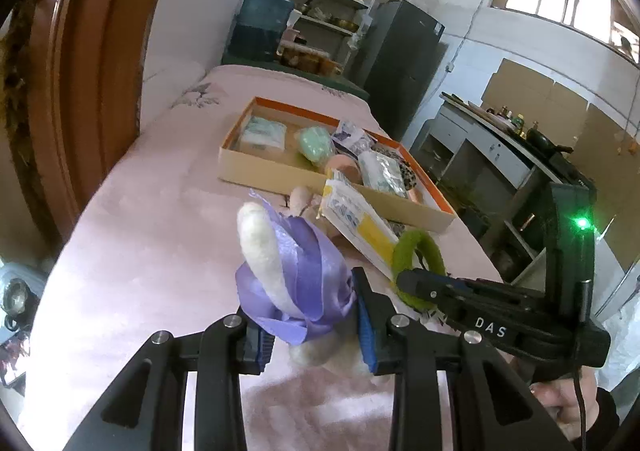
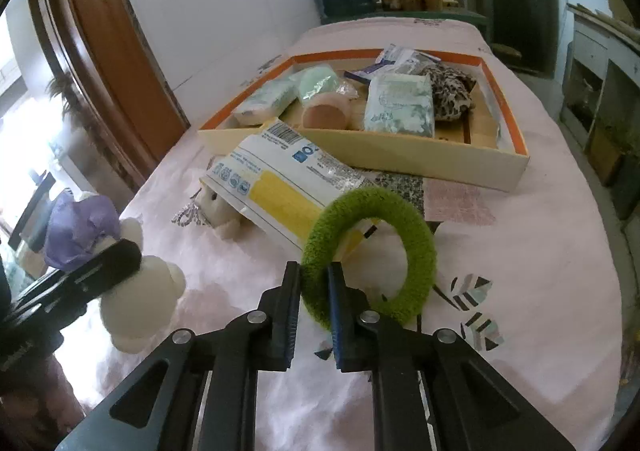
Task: Organize soft objects
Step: 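Lift the plush toy and green ring and carry them toward the box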
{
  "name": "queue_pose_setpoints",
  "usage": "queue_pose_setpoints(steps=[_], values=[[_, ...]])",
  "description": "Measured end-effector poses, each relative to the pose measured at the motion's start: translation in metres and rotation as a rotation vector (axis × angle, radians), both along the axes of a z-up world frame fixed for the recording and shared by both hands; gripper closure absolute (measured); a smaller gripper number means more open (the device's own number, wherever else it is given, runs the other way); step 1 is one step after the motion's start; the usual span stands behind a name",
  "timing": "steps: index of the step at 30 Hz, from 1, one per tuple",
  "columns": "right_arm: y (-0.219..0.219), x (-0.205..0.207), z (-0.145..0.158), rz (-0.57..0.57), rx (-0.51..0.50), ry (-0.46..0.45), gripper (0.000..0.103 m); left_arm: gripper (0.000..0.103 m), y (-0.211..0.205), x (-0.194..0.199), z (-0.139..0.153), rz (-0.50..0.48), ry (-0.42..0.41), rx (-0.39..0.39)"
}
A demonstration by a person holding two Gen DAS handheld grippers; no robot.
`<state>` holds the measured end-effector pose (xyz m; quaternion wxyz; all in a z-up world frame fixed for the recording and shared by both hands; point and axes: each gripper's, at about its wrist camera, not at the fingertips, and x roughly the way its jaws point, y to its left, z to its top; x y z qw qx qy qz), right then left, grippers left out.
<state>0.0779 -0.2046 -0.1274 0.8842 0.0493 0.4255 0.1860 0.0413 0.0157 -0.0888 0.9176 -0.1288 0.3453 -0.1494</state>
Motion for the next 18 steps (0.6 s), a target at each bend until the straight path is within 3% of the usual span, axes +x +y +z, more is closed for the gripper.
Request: queue_pose_setpoints(steps=[11,18], values=[[-0.006,-0.008,0.011,-0.003,0.036,-0.023,0.093,0.069,-0.001,0.000,-0.004,-0.003,0.001,-0.003],[-0.006,-0.017,0.034,0.015,0.073,-0.074,0.093,0.069,0.000,-0.001,0.001,-0.004,-0.013,-0.007]])
